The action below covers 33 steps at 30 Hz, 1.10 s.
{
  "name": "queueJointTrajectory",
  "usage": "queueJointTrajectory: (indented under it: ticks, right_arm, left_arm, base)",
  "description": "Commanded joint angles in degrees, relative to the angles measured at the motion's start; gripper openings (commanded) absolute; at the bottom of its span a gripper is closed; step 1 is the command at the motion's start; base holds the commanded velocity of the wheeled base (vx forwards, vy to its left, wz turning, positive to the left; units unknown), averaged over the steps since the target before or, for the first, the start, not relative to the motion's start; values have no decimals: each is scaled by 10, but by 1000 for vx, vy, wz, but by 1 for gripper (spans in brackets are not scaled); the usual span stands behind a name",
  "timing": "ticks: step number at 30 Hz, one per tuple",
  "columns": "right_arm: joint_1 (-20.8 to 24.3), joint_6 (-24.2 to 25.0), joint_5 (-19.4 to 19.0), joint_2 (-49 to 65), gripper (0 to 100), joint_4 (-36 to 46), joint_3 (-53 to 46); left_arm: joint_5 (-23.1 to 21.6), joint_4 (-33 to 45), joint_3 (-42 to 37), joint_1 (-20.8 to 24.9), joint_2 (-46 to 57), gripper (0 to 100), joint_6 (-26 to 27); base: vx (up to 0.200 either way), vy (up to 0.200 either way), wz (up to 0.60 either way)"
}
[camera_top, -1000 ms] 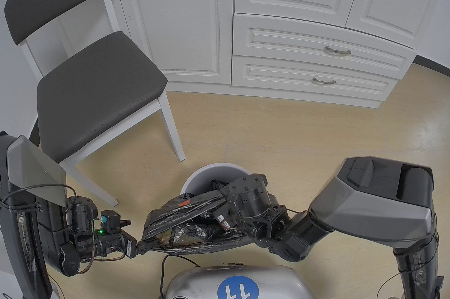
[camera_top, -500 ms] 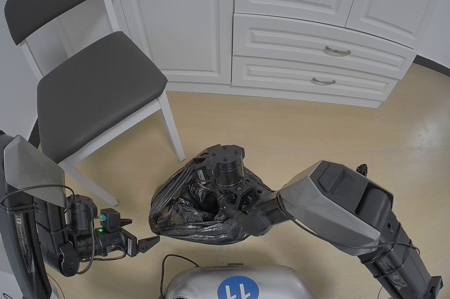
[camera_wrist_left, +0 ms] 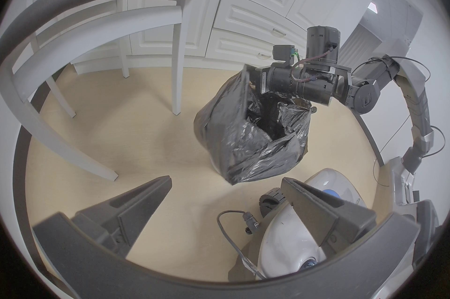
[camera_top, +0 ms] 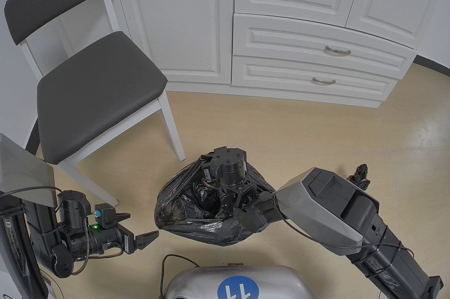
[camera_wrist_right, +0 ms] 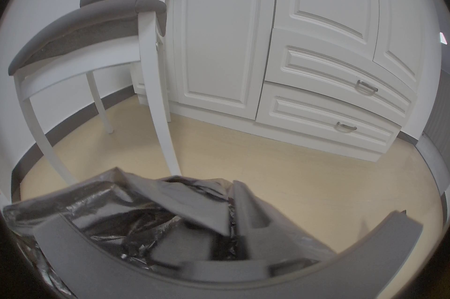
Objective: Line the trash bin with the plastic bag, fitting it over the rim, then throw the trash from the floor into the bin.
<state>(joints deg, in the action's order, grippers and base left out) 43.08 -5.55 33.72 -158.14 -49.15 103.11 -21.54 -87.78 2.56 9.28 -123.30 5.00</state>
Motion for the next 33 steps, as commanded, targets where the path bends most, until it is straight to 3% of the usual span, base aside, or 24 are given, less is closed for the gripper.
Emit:
queueJointTrajectory:
  ticks: [1,6,8,11,18,24,33]
  right_arm:
    - [0,-1,-3,12,100,-1,0]
    - [1,-4,-8,56,100,13,-45]
    - [8,-6,-52,141,100,46,-176]
    - [19,-5,-103,220,100,71,-284]
    - [11,-8,-103,299,100,83,-363]
    - [-1,-53,-103,326,100,127,-440]
    - [-31,-56,-93,261,100,128,-404]
  left_arm:
    - [-1,0,-5,1,15,100,0]
    - [-1,0,-4,1,16,100,0]
    - [-1,-1,-5,1,17,100,0]
    - [-1,0,-5,0,20,100,0]
    - [-1,0,-7,1,30,100,0]
    - [-1,0,-10,1,40,100,0]
    - [-1,0,-8,0,39,100,0]
  base:
    - [0,0,0]
    - [0,0,0]
    - [0,0,0]
    - [0,0,0]
    - [0,0,0]
    - [0,0,0]
    - [0,0,0]
